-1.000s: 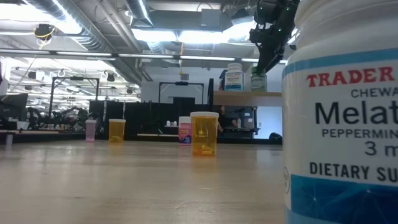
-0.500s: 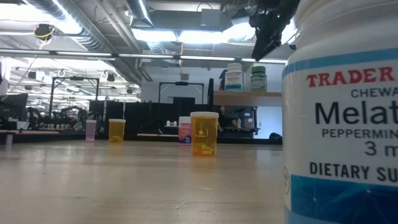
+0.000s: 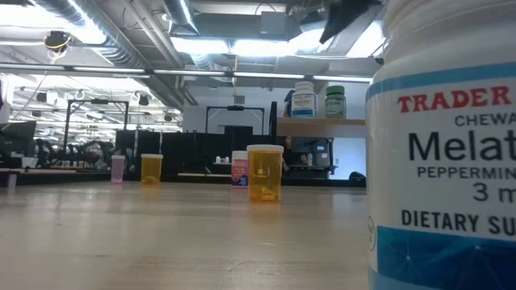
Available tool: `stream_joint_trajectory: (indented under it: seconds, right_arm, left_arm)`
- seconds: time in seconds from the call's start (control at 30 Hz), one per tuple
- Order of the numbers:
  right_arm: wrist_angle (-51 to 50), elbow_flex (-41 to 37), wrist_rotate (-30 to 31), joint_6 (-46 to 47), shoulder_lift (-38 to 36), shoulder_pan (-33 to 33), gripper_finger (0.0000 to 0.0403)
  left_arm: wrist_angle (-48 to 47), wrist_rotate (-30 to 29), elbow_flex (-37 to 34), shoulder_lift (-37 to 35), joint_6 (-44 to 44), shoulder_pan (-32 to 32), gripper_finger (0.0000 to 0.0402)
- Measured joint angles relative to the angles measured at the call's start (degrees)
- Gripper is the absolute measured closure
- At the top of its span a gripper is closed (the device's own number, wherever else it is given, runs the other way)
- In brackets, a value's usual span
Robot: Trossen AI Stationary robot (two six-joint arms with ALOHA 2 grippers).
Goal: Pick and place medicine bottles onto shelf by color
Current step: Put the bottom orange medicine bottle on the shelf
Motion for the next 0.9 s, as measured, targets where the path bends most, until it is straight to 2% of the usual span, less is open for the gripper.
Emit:
stream_joint_trajectory:
  seconds: [0.2, 0.4, 0.6, 0.9]
  right_arm:
    - [-1.41, 0.00, -0.13, -2.95, 0.24, 12.57, 0.0141]
    - [-0.57, 0.00, -0.35, 2.04, 0.24, 20.58, 0.0141]
    - [1.12, 0.00, -0.11, 8.72, 2.54, 24.17, 0.0141]
    - [2.52, -0.02, 0.06, 8.13, 12.18, 24.63, 0.0141]
  left_arm:
    - [-1.44, 0.00, 0.00, -0.02, -0.72, -0.02, 0.0195]
    - [-1.82, 0.00, 0.00, -0.04, -0.74, -0.06, 0.0195]
    - [-2.00, 0.74, 0.00, -0.07, -0.74, -0.06, 0.0195]
    - [-2.25, 0.87, 0.00, -0.07, -0.80, -2.53, 0.0195]
